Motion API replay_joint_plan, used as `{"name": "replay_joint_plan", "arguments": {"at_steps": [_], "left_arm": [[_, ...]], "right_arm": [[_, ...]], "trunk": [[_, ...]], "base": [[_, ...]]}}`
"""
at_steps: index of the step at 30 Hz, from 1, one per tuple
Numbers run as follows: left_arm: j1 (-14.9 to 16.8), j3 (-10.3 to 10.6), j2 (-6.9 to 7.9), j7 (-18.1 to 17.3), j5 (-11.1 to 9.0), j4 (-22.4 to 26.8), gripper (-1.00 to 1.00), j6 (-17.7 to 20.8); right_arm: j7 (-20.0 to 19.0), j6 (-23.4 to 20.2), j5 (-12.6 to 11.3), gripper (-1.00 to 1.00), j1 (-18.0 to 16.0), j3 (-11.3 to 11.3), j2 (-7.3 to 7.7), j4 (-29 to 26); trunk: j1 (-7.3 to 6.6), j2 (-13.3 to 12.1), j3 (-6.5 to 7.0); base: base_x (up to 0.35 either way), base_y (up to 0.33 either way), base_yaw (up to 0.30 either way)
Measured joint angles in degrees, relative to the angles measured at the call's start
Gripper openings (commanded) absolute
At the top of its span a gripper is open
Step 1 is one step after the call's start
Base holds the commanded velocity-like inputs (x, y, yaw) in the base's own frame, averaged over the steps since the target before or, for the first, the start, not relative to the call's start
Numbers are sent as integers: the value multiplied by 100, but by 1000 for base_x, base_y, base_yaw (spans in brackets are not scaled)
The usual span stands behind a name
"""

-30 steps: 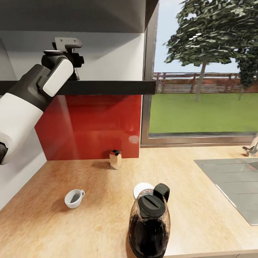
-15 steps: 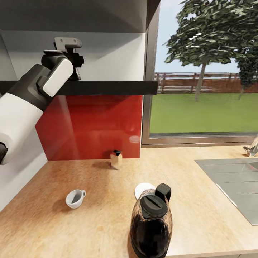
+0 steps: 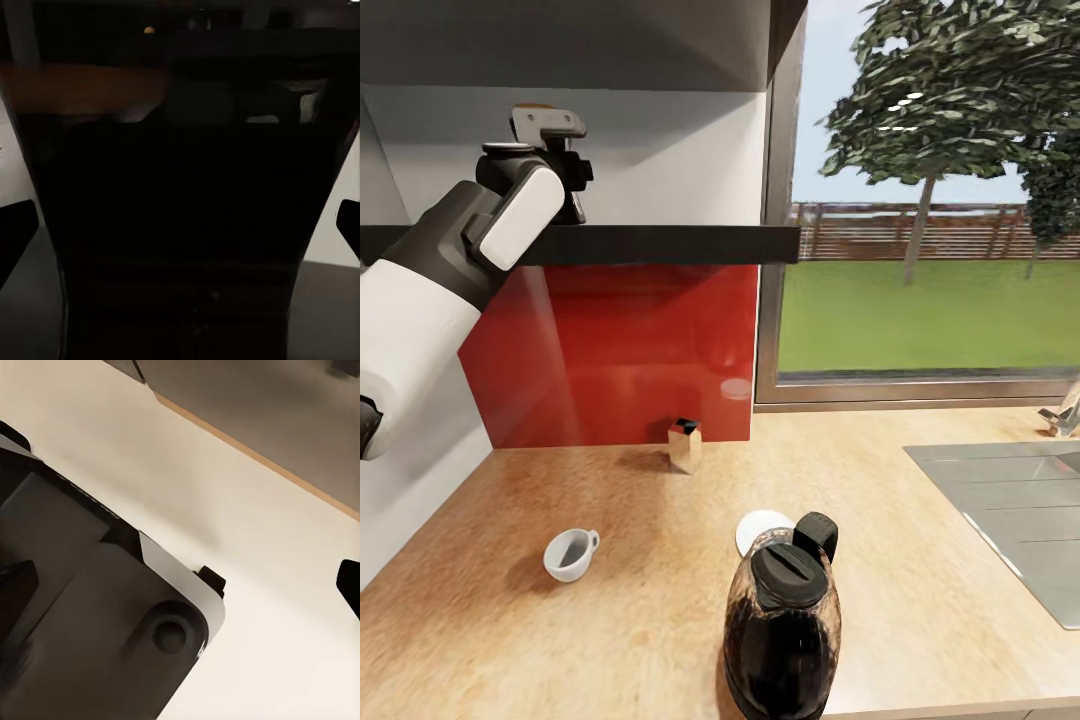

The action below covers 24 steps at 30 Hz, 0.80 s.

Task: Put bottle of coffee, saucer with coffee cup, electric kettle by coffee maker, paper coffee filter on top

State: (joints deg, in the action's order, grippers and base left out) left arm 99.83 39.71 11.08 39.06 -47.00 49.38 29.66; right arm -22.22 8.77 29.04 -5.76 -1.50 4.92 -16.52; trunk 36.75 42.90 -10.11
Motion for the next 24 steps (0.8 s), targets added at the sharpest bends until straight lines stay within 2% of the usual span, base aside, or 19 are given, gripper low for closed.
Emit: {"name": "replay_joint_plan", "arguments": {"at_steps": [20, 21, 24], "left_arm": [[0, -3, 0, -1, -2, -49, 100, 6], [0, -3, 0, -1, -2, -49, -100, 6], [0, -5, -1, 0, -11, -54, -100, -2]], "right_arm": [[0, 1, 0, 100, 0, 0, 0, 0], [0, 2, 0, 100, 0, 0, 0, 0], [0, 0, 0, 100, 0, 0, 0, 0]], "trunk": [[0, 0, 0], [0, 0, 0], [0, 0, 0]], "base": [[0, 0, 0], [0, 0, 0], [0, 0, 0]]}}
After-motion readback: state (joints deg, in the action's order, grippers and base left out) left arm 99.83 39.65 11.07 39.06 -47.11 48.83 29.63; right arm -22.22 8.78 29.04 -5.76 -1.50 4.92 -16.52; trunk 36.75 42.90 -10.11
